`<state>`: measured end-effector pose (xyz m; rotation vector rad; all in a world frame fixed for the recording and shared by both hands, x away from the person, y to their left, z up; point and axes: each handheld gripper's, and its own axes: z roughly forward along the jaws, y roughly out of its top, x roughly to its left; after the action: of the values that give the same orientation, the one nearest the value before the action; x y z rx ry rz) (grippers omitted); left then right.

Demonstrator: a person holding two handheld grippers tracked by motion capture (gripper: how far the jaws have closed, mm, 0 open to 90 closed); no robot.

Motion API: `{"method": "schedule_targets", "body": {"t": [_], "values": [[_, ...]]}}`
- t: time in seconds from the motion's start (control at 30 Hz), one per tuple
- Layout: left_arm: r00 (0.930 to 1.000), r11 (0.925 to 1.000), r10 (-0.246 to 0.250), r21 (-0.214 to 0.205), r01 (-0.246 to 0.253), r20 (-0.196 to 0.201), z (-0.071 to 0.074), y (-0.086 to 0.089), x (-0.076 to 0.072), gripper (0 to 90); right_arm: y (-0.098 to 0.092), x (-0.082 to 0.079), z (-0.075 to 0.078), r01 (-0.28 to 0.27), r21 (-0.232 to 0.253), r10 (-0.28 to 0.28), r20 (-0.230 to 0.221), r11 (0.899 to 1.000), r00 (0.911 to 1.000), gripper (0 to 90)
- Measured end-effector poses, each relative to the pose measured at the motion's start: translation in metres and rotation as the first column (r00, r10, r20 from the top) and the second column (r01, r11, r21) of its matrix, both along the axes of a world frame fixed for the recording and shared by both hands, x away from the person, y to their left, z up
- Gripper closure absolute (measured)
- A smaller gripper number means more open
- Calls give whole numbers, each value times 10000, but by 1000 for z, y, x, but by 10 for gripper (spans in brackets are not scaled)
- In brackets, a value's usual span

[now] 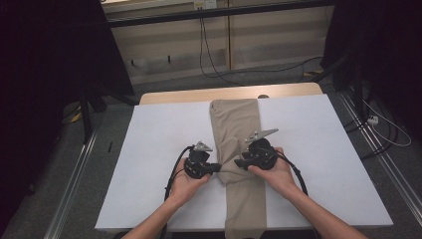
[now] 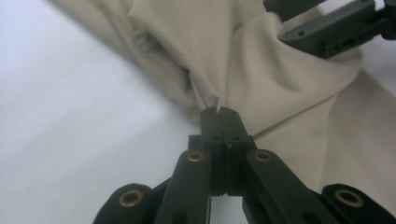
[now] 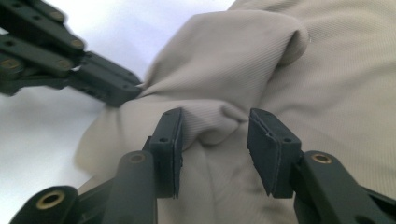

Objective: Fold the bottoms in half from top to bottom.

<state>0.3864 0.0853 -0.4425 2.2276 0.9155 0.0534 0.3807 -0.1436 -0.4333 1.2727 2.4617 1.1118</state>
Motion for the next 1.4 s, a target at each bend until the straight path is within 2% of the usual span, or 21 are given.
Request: {"method": "schedule_targets", "body": {"t": [0.07,0.17,0.23,0.3,0.37,0.43,0.47,0.57,0.63,0.77,0.87,0.97,1.0,1.07,1.1,1.2,1.23,1.3,1.33,1.37,1.4], "values": [[10000,9999,-72,-90,71,-34,-1,2,0,900,3,5,-5,1,48,0,-190,10000,9998,540],[9999,9997,-39,-222,37,-125,-2,3,0,900,7,9,-13,-244,608,277,-540,9979,9982,558],[9999,9998,-97,-183,94,-118,-2,4,1,900,9,8,-15,-398,729,447,-662,9965,9968,612],[9999,9995,-80,-319,76,-129,-1,3,0,900,7,9,-13,-587,978,663,-759,9935,9949,768],[10000,9994,-90,-341,90,-1,1,4,-1,900,6,6,-10,-517,1043,588,-653,9932,9961,851],[9997,9986,-205,-482,211,127,4,4,-5,900,2,2,-5,-632,1192,709,-612,9909,9956,869],[9998,9981,-126,-607,137,184,6,3,-7,900,0,-1,-2,-651,1229,720,-526,9903,9960,870],[9992,9950,-313,-943,336,255,10,2,-13,900,-13,-12,7,-578,1549,640,-359,9862,9973,869],[9984,9922,-465,-1142,498,310,15,-1,-18,900,-21,-20,12,-657,1545,696,-199,9858,9974,872],[9947,9857,-882,-1395,948,527,22,-9,-30,900,-39,-35,18,-388,2069,458,-292,9776,9985,873],[9914,9803,-1213,-1509,1274,493,27,-12,-41,900,-49,-49,22,-369,2035,432,-267,9784,9987,869],[9891,9800,-1345,-1396,1418,606,29,-11,-56,900,-56,-68,20,-526,1949,612,-382,9794,9974,864],[9870,9774,-1492,-1423,1563,596,29,-10,-61,900,-57,-74,18,-621,1889,715,-431,9800,9965,857],[9840,9743,-1734,-1392,1773,400,25,-9,-71,900,-56,-89,15,-886,1770,1001,-571,9802,9933,854],[9827,9745,-1822,-1268,1852,344,22,-9,-76,900,-56,-96,13,-1016,1683,1136,-636,9805,9915,848],[9776,9740,-2094,-933,2065,-228,11,-8,-85,899,-54,-113,7,-1233,1195,1332,-787,9851,9880,815],[9771,9751,-2118,-717,2099,-208,9,-8,-87,898,-55,-116,6,-1294,1115,1388,-813,9853,9870,788],[9717,9708,-2355,-518,2342,-207,9,-7,-89,892,-59,-120,6,-1269,1183,1380,-912,9848,9862,745],[9677,9667,-2508,-588,2489,-264,9,-6,-88,882,-63,-121,8,-1176,1319,1294,-844,9843,9880,730],[9695,9680,-2438,-681,2417,-254,9,-4,-88,877,-66,-121,9,-1065,1471,1188,-774,9834,9899,709],[9710,9694,-2375,-699,2352,-277,10,-3,-87,866,-70,-119,10,-896,1607,1020,-704,9829,9923,731]]}}
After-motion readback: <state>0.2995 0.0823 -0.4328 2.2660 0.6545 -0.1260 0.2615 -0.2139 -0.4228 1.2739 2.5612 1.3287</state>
